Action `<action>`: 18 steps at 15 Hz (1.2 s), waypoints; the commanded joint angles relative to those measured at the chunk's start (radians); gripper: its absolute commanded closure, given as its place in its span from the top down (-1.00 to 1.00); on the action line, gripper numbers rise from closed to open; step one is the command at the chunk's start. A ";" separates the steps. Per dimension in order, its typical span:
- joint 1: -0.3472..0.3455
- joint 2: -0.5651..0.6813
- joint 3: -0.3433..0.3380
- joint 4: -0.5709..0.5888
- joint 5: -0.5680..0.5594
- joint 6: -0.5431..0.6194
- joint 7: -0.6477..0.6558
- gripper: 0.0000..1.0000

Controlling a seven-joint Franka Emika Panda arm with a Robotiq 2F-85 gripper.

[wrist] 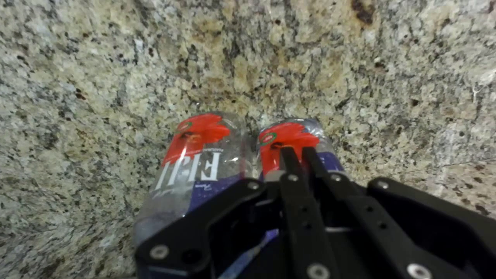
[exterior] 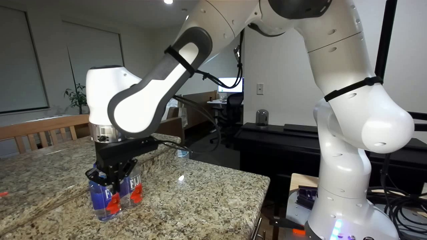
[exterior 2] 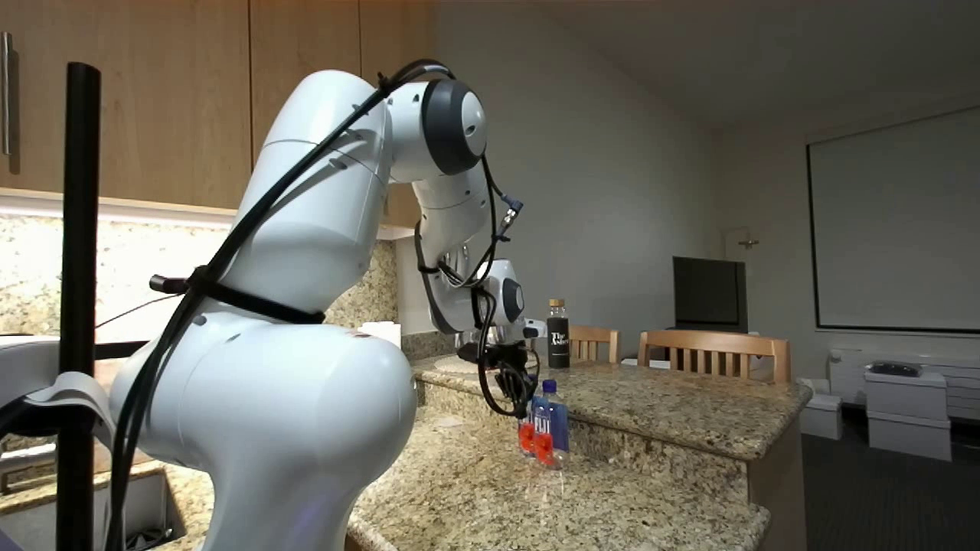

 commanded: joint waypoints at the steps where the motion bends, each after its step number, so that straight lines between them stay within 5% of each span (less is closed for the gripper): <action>1: -0.001 -0.009 0.025 -0.018 0.048 -0.025 -0.020 -0.82; 18: -0.026 -0.074 -0.026 -0.102 0.053 -0.133 0.023 -0.82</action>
